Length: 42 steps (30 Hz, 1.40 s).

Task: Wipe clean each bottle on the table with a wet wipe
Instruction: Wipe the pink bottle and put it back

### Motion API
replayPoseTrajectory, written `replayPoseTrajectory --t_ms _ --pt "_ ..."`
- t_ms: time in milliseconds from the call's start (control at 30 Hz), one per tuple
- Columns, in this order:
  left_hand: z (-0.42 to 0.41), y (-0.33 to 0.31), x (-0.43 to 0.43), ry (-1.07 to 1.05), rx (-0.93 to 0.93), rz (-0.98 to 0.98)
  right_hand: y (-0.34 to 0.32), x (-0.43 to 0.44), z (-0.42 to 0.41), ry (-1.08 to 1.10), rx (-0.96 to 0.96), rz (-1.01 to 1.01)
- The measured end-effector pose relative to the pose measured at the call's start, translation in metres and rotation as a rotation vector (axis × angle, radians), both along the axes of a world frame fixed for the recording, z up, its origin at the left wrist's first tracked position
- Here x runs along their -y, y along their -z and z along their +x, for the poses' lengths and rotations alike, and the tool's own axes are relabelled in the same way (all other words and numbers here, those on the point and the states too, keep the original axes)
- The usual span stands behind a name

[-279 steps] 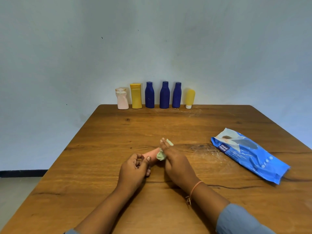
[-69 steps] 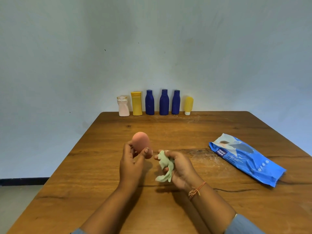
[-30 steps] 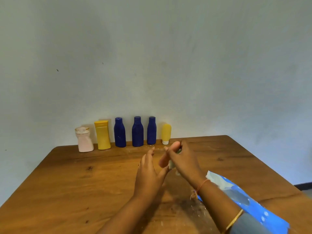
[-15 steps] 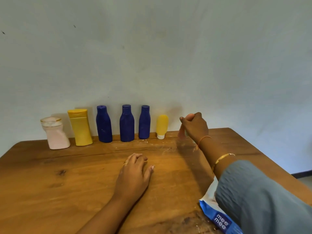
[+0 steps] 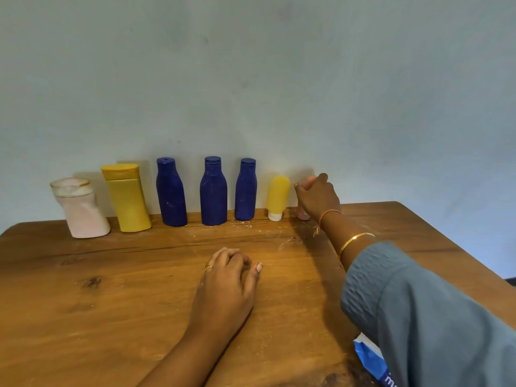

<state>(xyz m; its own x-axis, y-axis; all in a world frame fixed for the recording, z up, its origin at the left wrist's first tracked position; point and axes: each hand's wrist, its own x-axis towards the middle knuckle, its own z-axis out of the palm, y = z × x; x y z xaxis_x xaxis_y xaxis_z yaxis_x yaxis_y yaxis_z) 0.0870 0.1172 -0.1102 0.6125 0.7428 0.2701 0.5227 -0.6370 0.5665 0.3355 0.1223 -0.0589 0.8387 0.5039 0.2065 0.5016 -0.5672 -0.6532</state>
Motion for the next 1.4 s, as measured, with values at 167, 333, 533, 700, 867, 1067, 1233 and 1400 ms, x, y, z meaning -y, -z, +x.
replayPoseTrajectory --t_ms 167,333,533,700,867,1067,1233,1400 --pt "-0.001 -0.001 0.001 0.017 0.029 -0.015 0.003 0.0 -0.003 0.028 0.011 -0.004" --pt "-0.002 -0.003 0.002 0.02 0.031 -0.023 0.006 0.002 -0.005 0.031 -0.028 0.011" --pt "-0.002 -0.003 0.002 0.017 0.024 -0.028 0.003 0.005 -0.002 0.022 -0.068 0.01" --pt "-0.002 -0.005 0.003 0.013 0.034 -0.006 0.001 0.006 -0.001 0.006 -0.089 0.029" --pt "-0.003 -0.006 0.004 0.011 0.037 0.006 -0.002 0.009 0.001 -0.049 -0.121 0.045" --pt "-0.003 -0.007 0.004 0.006 0.041 0.01 -0.004 0.01 0.009 -0.084 -0.099 -0.001" --pt "-0.002 -0.006 0.004 0.009 0.049 0.002 0.001 0.009 0.006 -0.047 -0.058 -0.013" --pt "-0.003 -0.008 0.004 0.007 0.062 0.003 0.0 0.006 0.004 -0.041 -0.049 -0.021"
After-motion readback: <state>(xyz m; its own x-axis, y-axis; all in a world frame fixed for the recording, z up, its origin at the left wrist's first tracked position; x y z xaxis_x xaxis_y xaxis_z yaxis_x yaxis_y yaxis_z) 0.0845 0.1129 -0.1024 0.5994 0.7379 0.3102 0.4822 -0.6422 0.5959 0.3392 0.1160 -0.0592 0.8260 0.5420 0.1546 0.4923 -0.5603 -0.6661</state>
